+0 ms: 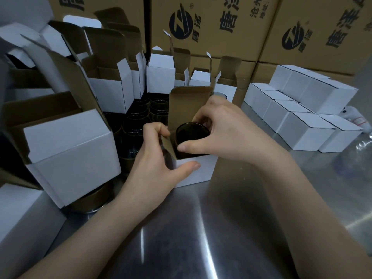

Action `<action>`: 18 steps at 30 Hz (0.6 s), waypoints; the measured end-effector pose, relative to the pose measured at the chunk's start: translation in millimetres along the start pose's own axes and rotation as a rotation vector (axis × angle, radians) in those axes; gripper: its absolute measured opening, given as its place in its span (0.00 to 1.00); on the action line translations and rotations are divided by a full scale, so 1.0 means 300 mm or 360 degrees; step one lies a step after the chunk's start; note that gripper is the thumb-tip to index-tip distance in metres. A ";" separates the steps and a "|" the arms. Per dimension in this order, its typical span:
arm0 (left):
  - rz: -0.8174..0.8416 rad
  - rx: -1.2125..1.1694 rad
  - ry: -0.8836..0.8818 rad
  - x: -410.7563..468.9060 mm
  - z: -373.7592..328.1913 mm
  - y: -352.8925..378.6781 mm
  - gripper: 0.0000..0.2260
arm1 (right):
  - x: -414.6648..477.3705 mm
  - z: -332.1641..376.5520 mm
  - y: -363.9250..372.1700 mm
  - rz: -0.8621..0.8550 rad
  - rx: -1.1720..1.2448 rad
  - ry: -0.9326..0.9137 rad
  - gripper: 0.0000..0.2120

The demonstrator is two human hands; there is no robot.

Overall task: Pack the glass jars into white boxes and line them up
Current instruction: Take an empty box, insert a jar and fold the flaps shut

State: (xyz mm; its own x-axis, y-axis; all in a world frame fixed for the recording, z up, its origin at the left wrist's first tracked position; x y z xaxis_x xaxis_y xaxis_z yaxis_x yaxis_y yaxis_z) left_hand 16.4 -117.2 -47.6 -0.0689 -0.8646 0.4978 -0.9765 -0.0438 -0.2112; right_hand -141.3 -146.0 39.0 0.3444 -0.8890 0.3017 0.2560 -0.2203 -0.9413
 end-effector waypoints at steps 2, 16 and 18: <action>0.0006 0.0003 0.0002 0.000 0.000 0.000 0.29 | 0.000 0.005 0.003 0.0028 -0.0035 0.0014 0.28; 0.0031 0.0007 -0.0039 -0.003 0.010 0.000 0.30 | 0.022 0.051 0.010 0.0310 -0.0296 0.0107 0.25; 0.0039 0.0005 -0.0040 -0.002 0.010 0.001 0.30 | 0.029 0.061 0.007 0.0342 -0.0339 0.0123 0.26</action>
State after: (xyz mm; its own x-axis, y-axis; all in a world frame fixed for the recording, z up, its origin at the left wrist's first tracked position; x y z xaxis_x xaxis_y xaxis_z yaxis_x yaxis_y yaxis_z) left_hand 16.8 -118.1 -50.4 -0.0875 -0.8776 0.4713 -0.9739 -0.0242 -0.2258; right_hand -121.2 -146.8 42.4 0.2984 -0.9504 0.0874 -0.0131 -0.0957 -0.9953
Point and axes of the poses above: each hand's wrist, its own x-axis towards the middle knuckle, its own y-axis out of the palm, z = x × y, the point moved 1 cm from there along x, towards the middle knuckle, and after that the axes turned 9 degrees about -x, right-handed, at the moved point
